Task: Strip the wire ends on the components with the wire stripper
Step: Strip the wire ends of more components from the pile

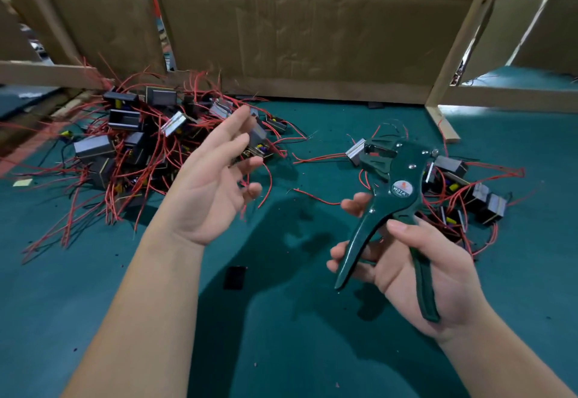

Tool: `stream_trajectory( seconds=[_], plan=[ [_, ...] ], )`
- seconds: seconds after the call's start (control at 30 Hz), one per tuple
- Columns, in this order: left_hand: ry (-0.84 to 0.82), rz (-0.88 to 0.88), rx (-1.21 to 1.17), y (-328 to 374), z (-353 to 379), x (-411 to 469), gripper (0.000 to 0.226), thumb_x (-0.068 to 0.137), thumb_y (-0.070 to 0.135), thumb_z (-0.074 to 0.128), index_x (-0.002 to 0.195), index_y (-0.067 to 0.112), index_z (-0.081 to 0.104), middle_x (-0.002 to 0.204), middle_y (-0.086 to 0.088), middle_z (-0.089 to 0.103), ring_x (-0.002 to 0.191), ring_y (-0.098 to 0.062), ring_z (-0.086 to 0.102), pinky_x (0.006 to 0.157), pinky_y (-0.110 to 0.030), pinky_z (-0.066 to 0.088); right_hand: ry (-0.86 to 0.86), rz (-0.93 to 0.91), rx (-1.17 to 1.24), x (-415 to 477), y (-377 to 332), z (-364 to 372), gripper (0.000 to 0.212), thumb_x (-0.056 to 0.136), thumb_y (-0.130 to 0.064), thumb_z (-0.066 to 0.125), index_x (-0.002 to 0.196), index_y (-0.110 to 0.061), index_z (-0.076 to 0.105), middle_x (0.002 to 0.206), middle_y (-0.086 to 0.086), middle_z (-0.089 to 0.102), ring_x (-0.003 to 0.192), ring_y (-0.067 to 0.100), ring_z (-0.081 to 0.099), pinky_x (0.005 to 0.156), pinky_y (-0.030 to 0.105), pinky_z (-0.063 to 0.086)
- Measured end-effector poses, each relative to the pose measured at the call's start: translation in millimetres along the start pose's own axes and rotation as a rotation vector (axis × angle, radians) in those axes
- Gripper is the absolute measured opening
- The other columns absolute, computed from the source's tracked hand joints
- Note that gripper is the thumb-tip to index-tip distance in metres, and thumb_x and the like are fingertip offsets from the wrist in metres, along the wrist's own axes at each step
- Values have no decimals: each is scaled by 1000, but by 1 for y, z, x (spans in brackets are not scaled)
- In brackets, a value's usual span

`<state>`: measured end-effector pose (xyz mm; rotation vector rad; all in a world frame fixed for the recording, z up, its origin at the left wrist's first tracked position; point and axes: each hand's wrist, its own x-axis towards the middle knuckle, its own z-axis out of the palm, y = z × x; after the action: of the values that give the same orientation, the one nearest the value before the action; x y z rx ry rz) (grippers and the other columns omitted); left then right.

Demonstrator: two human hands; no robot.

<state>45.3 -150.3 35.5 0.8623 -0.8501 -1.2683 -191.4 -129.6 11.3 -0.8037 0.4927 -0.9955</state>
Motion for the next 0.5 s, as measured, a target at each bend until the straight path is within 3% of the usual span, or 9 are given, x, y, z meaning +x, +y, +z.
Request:
stream_trajectory(
  seconds=[0.07, 0.13, 0.23, 0.37, 0.43, 0.5],
  plan=[
    [-71, 34, -67, 1, 3, -3, 40, 81, 28, 52, 120, 27, 63, 115, 13, 64, 68, -6, 49, 53, -17, 32, -8, 29, 38, -1, -2, 0, 65, 56, -20, 83, 114, -1, 60, 119, 21, 59, 74, 44, 65, 70, 56, 53],
    [-115, 42, -81, 1, 3, -5, 30, 80, 32, 54, 101, 23, 74, 97, 10, 70, 57, -5, 45, 46, -15, 26, -13, 62, 83, 0, -4, 0, 70, 51, -21, 87, 114, -2, 63, 118, 20, 60, 73, 43, 65, 69, 55, 54],
    [-215, -55, 98, 0, 2, -6, 24, 78, 39, 63, 81, 21, 79, 72, 4, 71, 43, -4, 40, 41, -17, 17, -20, 151, 140, 0, -6, 2, 71, 45, -22, 90, 111, -3, 68, 119, 21, 61, 73, 42, 66, 68, 54, 55],
    [-460, -380, 547, -6, -2, -9, 40, 85, 51, 55, 89, 18, 77, 53, -6, 63, 30, -5, 33, 36, -11, 19, -2, 235, 188, 2, -3, 3, 75, 43, -18, 89, 112, -2, 66, 123, 23, 58, 73, 42, 65, 68, 53, 55],
    [-531, -450, 463, -9, -5, -10, 39, 86, 49, 58, 92, 15, 76, 36, 1, 45, 25, -3, 23, 35, -9, 21, 14, 229, 188, 3, -3, 3, 75, 41, -18, 89, 110, -2, 66, 122, 24, 58, 73, 42, 65, 68, 53, 55],
    [-654, -428, 109, -5, -6, -12, 36, 93, 38, 56, 113, 11, 68, 34, 6, 34, 24, -2, 20, 35, -8, 26, 11, 220, 194, 3, -4, 3, 73, 41, -18, 89, 109, -3, 68, 121, 23, 59, 72, 41, 65, 69, 53, 55]
  ],
)
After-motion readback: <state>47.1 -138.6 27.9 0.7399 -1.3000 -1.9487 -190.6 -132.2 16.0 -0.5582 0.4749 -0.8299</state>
